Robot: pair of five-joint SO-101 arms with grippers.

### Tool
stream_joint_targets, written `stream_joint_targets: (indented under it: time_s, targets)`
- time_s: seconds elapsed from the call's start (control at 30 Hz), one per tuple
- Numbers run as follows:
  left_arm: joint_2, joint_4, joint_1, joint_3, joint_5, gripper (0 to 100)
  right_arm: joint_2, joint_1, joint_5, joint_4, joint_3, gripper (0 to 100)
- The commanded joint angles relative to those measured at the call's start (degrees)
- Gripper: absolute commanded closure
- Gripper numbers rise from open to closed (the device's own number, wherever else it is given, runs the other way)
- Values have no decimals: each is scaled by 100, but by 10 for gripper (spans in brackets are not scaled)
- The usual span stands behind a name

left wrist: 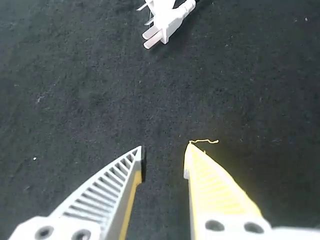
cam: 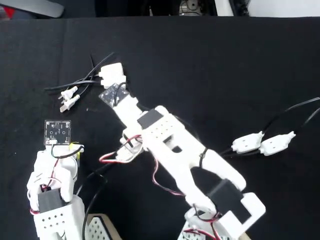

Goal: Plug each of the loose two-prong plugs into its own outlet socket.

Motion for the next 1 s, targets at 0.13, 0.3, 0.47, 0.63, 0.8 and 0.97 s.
stream_joint_targets:
  time_s: [0.13,0.3,0.47,0.63,0.8,0.97]
  targets:
    - [-26,0,-48,92,9,855,92,-440,105,-149,593,987]
    - [-26,0,-48,92,9,855,119,-440,105,-167,593,987]
    - [-26,0,-48,92,9,855,119,-440,105,0,514,987]
    - [-26,0,-48,92,9,855,119,-440,114,501,154,987]
    - [-26,0,-48,92,9,855,119,-440,264,695,-198,987]
    - [-26,0,-48,92,9,855,171,-440,264,501,-242,987]
